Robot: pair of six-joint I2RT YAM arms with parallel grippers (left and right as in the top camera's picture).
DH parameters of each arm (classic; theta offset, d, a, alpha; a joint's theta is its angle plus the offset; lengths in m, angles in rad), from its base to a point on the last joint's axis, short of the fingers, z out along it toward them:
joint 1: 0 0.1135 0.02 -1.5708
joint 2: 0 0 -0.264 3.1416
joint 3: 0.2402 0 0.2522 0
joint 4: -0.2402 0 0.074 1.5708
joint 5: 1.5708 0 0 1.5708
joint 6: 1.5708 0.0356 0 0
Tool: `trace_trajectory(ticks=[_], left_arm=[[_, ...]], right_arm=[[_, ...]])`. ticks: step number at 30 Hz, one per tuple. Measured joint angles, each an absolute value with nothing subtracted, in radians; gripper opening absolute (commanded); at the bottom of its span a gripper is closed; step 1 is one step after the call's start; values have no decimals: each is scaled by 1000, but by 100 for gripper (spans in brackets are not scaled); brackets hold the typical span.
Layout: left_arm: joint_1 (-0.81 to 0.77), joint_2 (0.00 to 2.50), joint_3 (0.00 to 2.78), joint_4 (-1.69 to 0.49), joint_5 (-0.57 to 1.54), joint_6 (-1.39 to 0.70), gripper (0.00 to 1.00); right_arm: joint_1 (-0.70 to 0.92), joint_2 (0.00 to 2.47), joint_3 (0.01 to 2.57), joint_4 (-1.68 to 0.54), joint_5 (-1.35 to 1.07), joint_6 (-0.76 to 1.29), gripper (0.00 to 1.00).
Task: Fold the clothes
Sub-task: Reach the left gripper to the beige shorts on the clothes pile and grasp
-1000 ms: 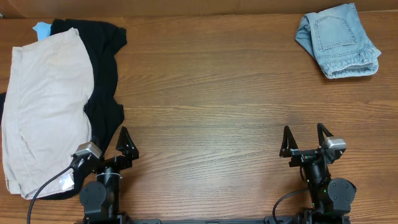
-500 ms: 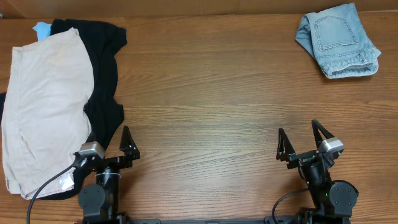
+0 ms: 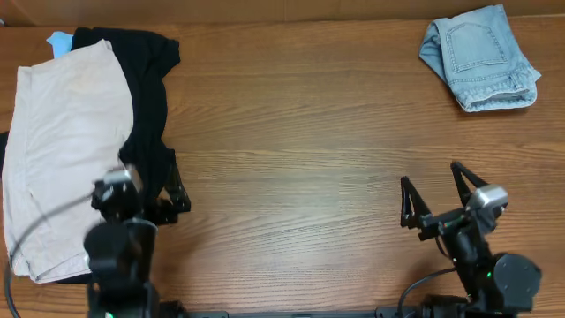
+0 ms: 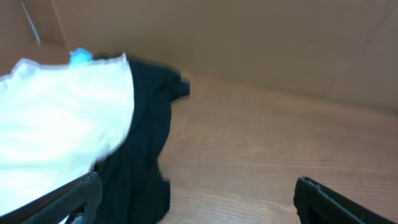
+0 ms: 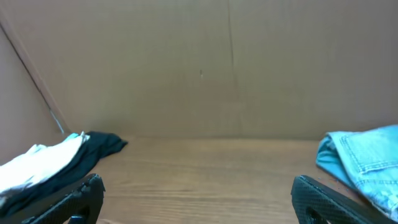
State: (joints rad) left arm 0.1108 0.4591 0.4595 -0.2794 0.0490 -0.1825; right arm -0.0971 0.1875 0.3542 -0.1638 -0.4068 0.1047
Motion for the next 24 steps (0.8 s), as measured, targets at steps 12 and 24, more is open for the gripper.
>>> trace_trajectory(ticks=[12, 24], left_arm=[[111, 1208, 1159, -886, 65, -88, 100], [120, 1679, 1206, -863, 80, -67, 100]], right_arm=[[-97, 835, 821, -530, -519, 104, 100], [-97, 1322, 875, -406, -862, 109, 100]])
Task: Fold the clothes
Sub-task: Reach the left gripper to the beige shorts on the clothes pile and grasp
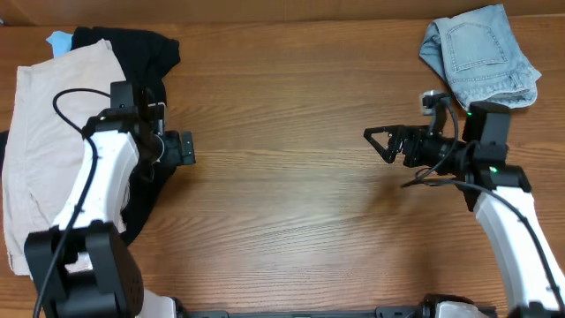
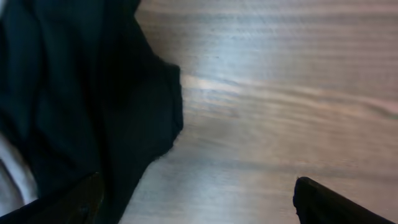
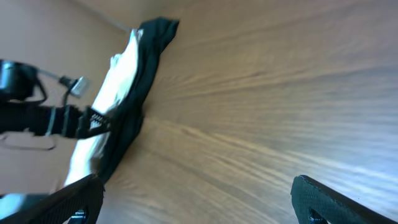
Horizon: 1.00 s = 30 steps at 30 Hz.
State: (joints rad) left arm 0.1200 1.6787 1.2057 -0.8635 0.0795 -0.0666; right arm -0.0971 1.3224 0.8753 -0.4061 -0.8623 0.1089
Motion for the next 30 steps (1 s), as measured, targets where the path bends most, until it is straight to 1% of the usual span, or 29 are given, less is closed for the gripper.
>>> trace_trajectory(ticks=[3, 7, 13, 14, 16, 20, 22, 24, 30], left_arm=[[152, 1692, 1258, -844, 71, -55, 100], [235, 1691, 1363, -802, 47, -47, 100], [400, 1691, 1401, -772, 25, -41, 88], [420, 1691, 1401, -777, 22, -36, 83], [447, 1691, 1401, -791, 15, -14, 83], [430, 1724, 1404, -818, 7, 4, 85], [411, 1761, 1404, -845, -6, 6, 84], [388, 1813, 1404, -867, -33, 9, 77], [355, 1928, 1404, -876, -84, -4, 62]], right_arm=[[-97, 1368, 875, -406, -892, 108, 100], [-97, 1380, 875, -396, -910, 108, 100], [-97, 1380, 875, -388, -912, 107, 100], [-97, 1380, 875, -388, -911, 107, 100], [-97, 1380, 875, -388, -908, 107, 100], [-97, 1380, 875, -388, -889, 107, 100], [-97, 1380, 875, -389, -883, 108, 100], [-97, 1380, 875, -393, -881, 108, 100], [-97, 1380, 875, -406, -861, 107, 100]])
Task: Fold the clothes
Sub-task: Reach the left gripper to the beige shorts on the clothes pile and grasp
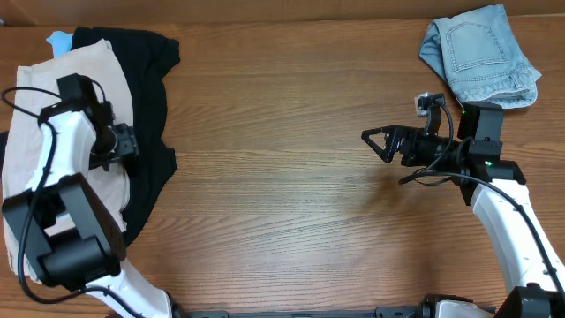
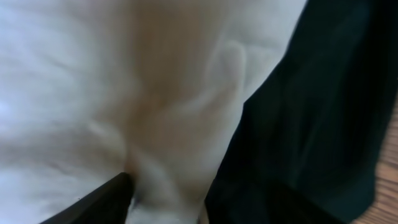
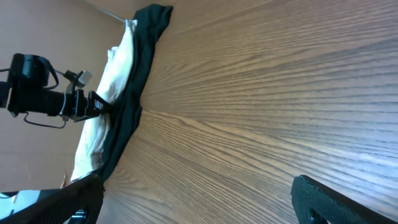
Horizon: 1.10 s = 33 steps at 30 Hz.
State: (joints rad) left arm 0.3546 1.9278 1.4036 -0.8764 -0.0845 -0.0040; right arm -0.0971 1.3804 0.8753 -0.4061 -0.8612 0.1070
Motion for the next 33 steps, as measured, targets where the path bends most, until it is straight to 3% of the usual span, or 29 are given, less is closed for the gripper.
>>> trace_trajectory(ticks=[1, 3, 4, 5, 12, 21, 27, 33], left_arm=[[355, 1933, 1403, -876, -89, -9, 56], [355, 1934, 1403, -876, -97, -19, 18], [355, 1934, 1404, -875, -101, -22, 9], [355, 1934, 1404, -874, -102, -23, 6], [351, 1934, 1439, -923, -105, -23, 4], [206, 1936, 1754, -1219, -98, -23, 4], [21, 1939, 1800, -1165, -16, -10, 11], [-132, 1985, 1800, -1076, 44, 3, 11]], right_arm=[[-97, 1380, 875, -406, -859, 107, 100], [-97, 1380, 875, -406, -856, 107, 100], [-97, 1380, 875, -407, -856, 107, 100], [-97, 1380, 875, -407, -856, 107, 100], [-97, 1380, 875, -409, -855, 107, 100], [-97, 1380, 875, -412, -849, 107, 100], [-97, 1380, 875, -459, -847, 108, 99], [-97, 1380, 875, -560, -780, 104, 99]])
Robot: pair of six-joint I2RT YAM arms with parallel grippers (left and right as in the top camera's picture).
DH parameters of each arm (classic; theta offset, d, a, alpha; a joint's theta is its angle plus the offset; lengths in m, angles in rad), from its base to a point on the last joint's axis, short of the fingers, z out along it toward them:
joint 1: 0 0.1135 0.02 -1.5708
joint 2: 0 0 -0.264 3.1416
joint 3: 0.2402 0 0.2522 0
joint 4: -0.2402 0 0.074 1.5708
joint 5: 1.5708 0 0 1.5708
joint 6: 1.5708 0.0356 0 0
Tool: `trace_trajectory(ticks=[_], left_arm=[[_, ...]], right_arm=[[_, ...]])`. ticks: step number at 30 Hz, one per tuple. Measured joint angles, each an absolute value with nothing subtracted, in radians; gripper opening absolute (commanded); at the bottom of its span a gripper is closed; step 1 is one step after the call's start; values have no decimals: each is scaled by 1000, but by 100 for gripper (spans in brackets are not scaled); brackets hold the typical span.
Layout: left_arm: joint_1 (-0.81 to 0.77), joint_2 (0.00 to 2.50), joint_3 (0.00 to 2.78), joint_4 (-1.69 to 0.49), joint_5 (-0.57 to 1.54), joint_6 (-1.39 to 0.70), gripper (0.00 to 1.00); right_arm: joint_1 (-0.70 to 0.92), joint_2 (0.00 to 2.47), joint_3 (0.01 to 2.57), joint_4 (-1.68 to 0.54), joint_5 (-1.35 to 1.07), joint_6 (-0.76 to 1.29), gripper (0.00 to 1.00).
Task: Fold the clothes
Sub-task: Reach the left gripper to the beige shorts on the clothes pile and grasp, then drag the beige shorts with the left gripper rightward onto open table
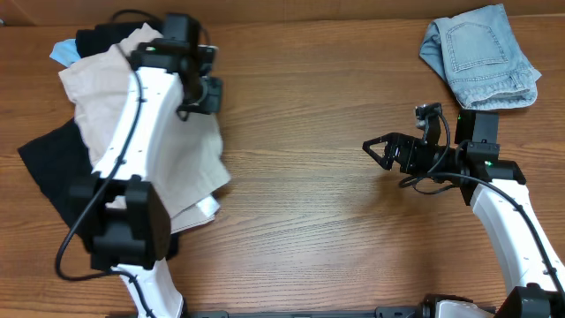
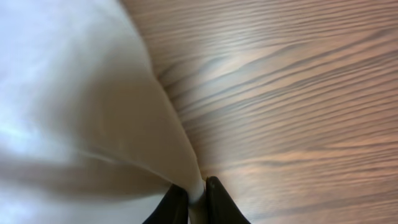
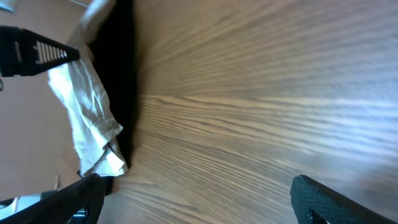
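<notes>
A beige garment (image 1: 159,150) hangs bunched and pulled rightward over the table's left side, with a black garment (image 1: 53,168) beneath it. My left gripper (image 1: 210,94) is shut on an edge of the beige garment (image 2: 93,124), the cloth pinched between the fingertips (image 2: 211,193). My right gripper (image 1: 375,148) stands open over bare wood at the right, nothing between its fingers (image 3: 323,199). Folded blue jeans (image 1: 481,55) lie at the far right corner.
A light-blue cloth (image 1: 64,51) peeks out at the far left behind the pile. The wooden tabletop (image 1: 309,177) stretches between the arms. The right wrist view shows the beige garment (image 3: 87,112) and the black garment (image 3: 121,74) at its left.
My left gripper was open down on the beige cloth at the left; now it is shut on that cloth's edge, farther back and right, with the garment dragged off the black one. The right gripper barely shifted.
Both grippers stood open near the table's front edge, the beige garment flat on the black one. Then both arms reached out over the table. The left gripper then sat on the beige cloth, and now it holds that cloth lifted and pulled rightward.
</notes>
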State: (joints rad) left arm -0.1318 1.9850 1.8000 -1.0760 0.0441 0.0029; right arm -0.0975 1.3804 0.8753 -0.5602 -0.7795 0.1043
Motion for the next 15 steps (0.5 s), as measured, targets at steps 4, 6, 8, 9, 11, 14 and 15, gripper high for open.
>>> trace_trajectory(ticks=[4, 6, 8, 9, 11, 14, 15], left_arm=[[-187, 2009, 1804, -1031, 60, 4, 8], [-207, 2012, 1831, -1046, 67, 4, 7], [-219, 2016, 1891, -1080, 77, 4, 6], [-223, 2016, 1926, -1096, 84, 3, 5], [-226, 2016, 2017, -1125, 118, 4, 5], [-234, 2016, 2131, -1122, 194, 4, 6], [-240, 2016, 2152, -1111, 218, 4, 7]], right_arm=[[-97, 1380, 875, -587, -732, 104, 99], [-97, 1380, 875, -588, -719, 104, 99], [-97, 1380, 875, -588, -713, 104, 99], [-97, 1380, 875, -588, -709, 104, 99], [-97, 1380, 875, -587, -705, 105, 99], [-97, 1380, 875, -587, -702, 104, 99], [-97, 1380, 875, -587, -701, 104, 99]])
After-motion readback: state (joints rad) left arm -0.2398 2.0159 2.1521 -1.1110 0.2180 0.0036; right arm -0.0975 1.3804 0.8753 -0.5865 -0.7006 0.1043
